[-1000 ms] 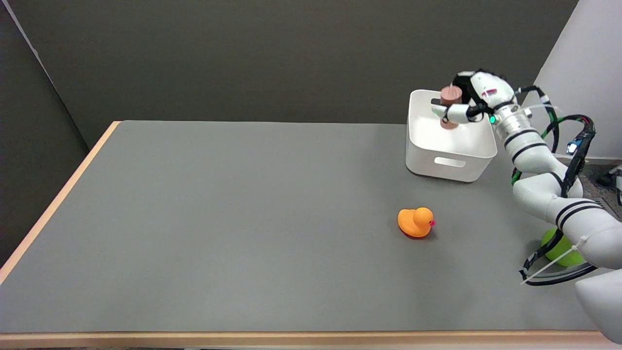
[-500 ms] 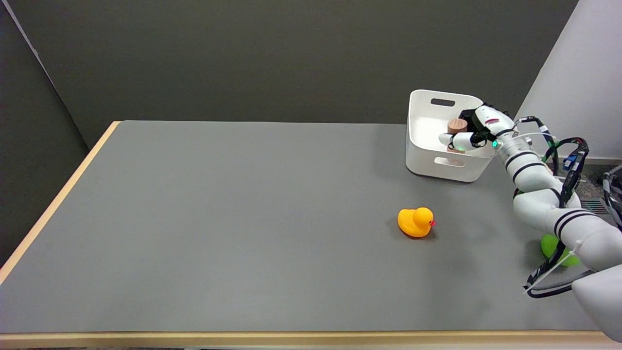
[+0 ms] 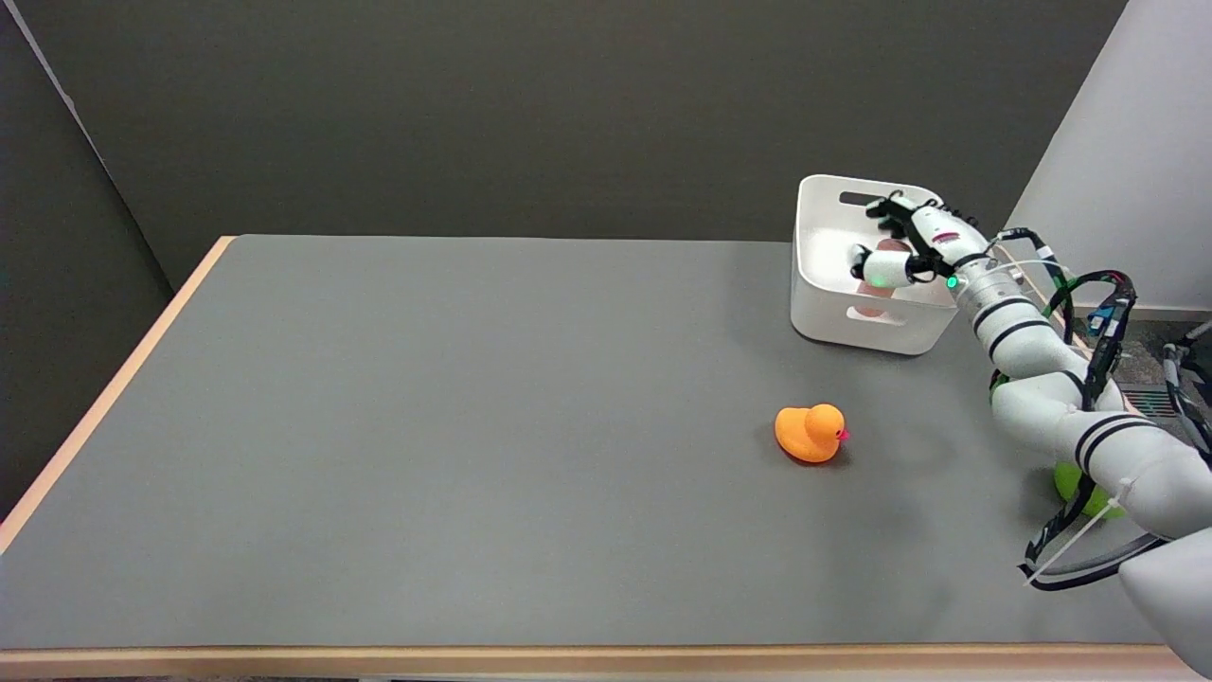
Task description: Place the wooden cylinder in the white box.
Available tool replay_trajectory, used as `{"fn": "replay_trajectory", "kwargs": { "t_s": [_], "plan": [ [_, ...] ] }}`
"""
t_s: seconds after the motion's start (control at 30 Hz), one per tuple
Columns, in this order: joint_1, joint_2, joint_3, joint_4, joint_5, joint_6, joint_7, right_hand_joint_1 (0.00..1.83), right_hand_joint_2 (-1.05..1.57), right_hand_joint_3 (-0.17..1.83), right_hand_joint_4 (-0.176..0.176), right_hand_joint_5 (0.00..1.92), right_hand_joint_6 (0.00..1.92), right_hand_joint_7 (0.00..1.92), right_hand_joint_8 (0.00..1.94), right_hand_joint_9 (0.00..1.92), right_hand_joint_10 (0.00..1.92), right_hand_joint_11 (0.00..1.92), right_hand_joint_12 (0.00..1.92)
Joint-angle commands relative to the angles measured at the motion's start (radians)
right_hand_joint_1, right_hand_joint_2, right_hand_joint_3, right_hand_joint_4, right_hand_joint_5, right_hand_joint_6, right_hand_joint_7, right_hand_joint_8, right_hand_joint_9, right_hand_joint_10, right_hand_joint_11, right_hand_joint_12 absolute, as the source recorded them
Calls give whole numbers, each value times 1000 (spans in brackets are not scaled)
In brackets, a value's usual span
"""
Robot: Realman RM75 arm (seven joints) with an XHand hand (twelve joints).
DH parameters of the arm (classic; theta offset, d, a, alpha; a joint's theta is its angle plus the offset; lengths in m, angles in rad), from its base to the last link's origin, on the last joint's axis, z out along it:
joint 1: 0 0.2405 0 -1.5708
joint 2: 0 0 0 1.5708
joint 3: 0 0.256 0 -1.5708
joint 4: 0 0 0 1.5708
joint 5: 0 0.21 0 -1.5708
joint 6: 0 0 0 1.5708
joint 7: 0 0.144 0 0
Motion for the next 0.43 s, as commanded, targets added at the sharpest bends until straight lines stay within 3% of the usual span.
{"fn": "replay_trajectory", "kwargs": {
  "t_s": [0.03, 0.1, 0.2, 0.43],
  "plan": [
    [-64, 7, -6, 204, 15, 101, 24, 429, 618, 977, 29, 193, 474, 194, 359, 65, 640, -1, 1004],
    [-87, 8, 4, 269, 15, 134, 20, 441, 664, 856, 31, 214, 407, 204, 274, 54, 598, -1, 906],
    [-130, 8, 16, 374, 17, 186, 17, 439, 664, 849, 29, 207, 397, 178, 260, 21, 567, -1, 801],
    [-270, -2, -34, 781, 167, 306, 14, 429, 676, 827, 14, 210, 393, 194, 267, 30, 586, -1, 826]
  ]
}}
